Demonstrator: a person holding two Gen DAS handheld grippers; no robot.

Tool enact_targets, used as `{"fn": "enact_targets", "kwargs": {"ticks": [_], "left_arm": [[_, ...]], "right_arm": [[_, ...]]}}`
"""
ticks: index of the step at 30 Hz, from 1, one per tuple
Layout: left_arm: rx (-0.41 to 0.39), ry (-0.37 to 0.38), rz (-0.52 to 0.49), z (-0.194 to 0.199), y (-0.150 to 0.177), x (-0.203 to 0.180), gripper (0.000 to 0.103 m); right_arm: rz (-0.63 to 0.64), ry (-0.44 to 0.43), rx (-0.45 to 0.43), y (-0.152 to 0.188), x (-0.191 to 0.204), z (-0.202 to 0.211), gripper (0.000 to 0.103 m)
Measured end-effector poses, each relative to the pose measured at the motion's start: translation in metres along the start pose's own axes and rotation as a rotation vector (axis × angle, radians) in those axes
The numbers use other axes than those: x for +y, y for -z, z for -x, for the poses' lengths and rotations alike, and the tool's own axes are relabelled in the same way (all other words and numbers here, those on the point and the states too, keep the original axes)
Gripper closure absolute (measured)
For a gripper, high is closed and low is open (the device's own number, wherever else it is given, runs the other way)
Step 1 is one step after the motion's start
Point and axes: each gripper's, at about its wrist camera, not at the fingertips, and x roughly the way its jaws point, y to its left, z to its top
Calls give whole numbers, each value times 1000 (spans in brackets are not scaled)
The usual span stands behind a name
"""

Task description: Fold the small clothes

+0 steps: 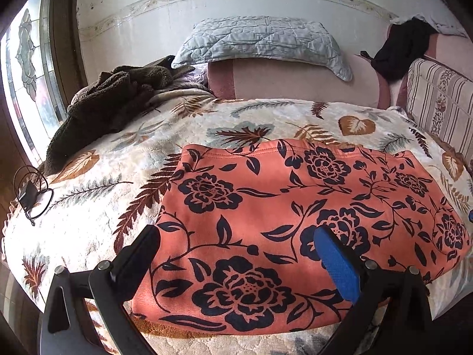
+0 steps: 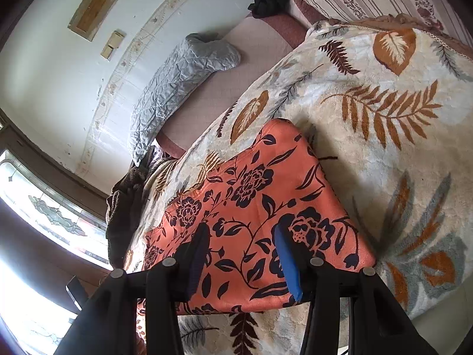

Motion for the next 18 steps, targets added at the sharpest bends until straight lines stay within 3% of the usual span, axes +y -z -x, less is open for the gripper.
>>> {"fn": "enact_targets", "kwargs": {"ticks": [18], "left_arm": [[18, -2, 16, -5, 0, 2, 0]], "right_arm": [[-1, -18, 35, 3, 4, -14, 54]]}}
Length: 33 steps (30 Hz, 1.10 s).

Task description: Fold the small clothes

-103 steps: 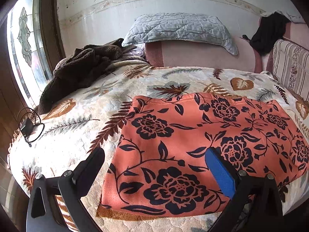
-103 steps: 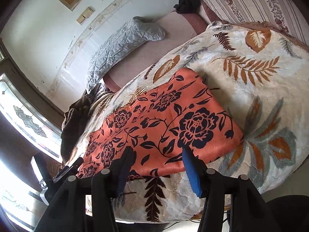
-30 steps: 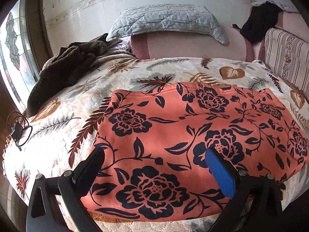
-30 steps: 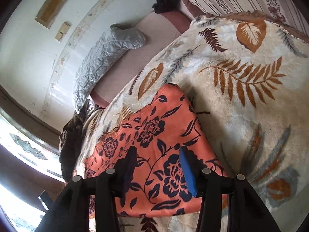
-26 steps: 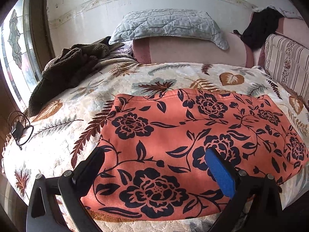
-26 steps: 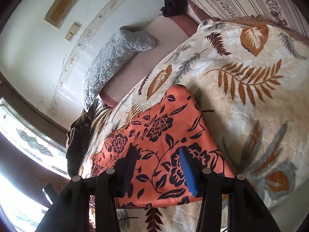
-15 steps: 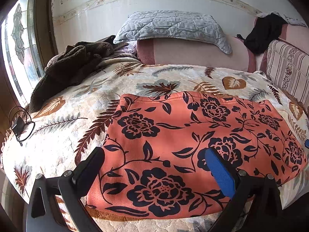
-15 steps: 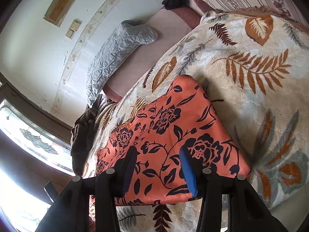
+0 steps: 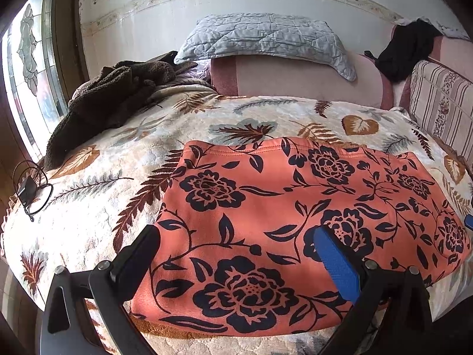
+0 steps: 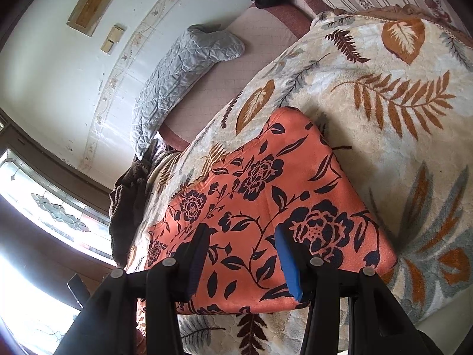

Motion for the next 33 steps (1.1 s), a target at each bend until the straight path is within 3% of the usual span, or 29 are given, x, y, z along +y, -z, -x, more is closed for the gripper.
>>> {"fn": "enact_targets", "kwargs": {"ticks": [24, 27, 30, 33], "left_arm": [[25, -17, 7, -7, 2, 4, 0], [65, -41, -3, -16, 4, 4, 0], [208, -75, -46, -42, 14, 1, 0], [187, -97, -87, -40, 16, -6, 0]], "right_arm": [[18, 23, 50, 4, 4, -15, 54], [12, 38, 62, 4, 3, -18, 54], [-8, 79, 107, 5, -2, -27, 54], [-60, 131, 186, 9, -13, -44, 51]]}}
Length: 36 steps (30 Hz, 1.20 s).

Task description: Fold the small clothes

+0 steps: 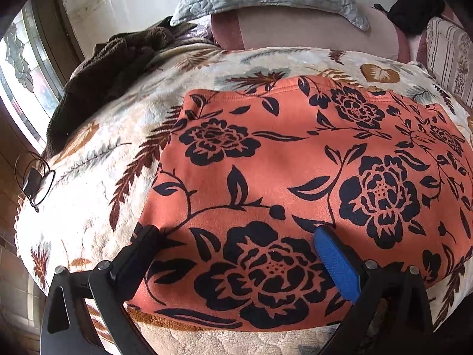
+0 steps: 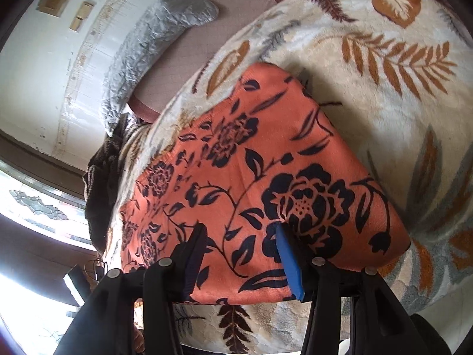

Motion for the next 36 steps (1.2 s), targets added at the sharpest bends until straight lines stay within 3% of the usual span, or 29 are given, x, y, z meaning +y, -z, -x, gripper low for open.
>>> {"fn": "enact_targets", "kwargs": {"ticks": [5, 8, 14, 21, 26, 34, 36], "left_arm": [[-56, 48, 42, 13, -4, 7, 0], [-103, 34, 71, 21, -8, 15, 0], [-114, -5, 95, 21, -11, 29, 0], [-89, -11, 101, 15, -7, 31, 0], [3, 0, 46, -4, -3, 15, 0], [-69, -10, 98, 8, -6, 23, 0], [-55, -25, 91, 4, -6, 23, 0]], "right_arm": [[16, -37, -71, 2, 2, 14, 50], [24, -95, -124, 6, 2, 33, 49], [-56, -159, -105, 32, -18, 45, 50], [-85, -152, -50, 53, -37, 46, 49], [-111, -129, -47, 51, -46, 47, 46], [-144, -92, -38, 45, -54, 38, 41], [-168, -84, -44, 42, -58, 33, 41]]}}
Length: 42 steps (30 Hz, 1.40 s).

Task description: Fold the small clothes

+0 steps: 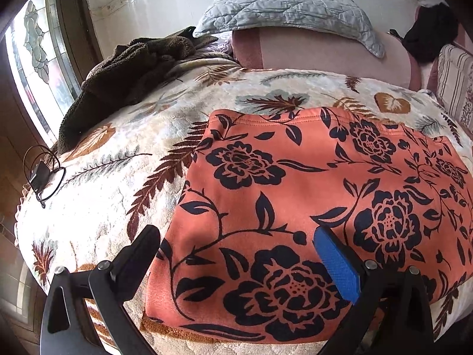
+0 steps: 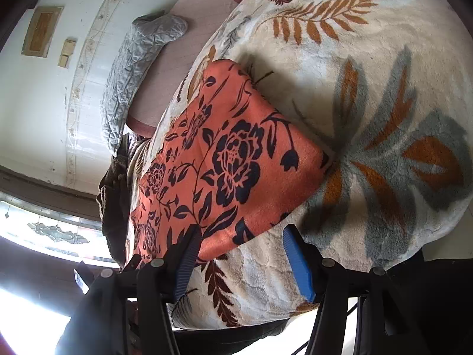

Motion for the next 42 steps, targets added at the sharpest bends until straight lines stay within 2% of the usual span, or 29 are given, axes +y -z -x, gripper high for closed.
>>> {"fn": "enact_targets", "kwargs": {"ticks": [3, 8, 15, 24, 42], "left_arm": [[71, -12, -20, -15, 4, -3, 0], [31, -1, 0, -5, 2, 2, 0], [-16, 18, 37, 5, -2, 10, 0], [-31, 33, 51, 9, -3, 17, 0], [-51, 37, 47, 12, -3, 15, 0]], "right_arm": [[-38, -2, -12, -5, -5, -7, 41], [-98, -51, -52, -10, -12, -8, 41], [-86, -47, -92, -13, -7, -11, 41], [-101, -44, -141, -17, -1, -18, 42], [-80, -45, -165, -22, 4, -27, 42]]}}
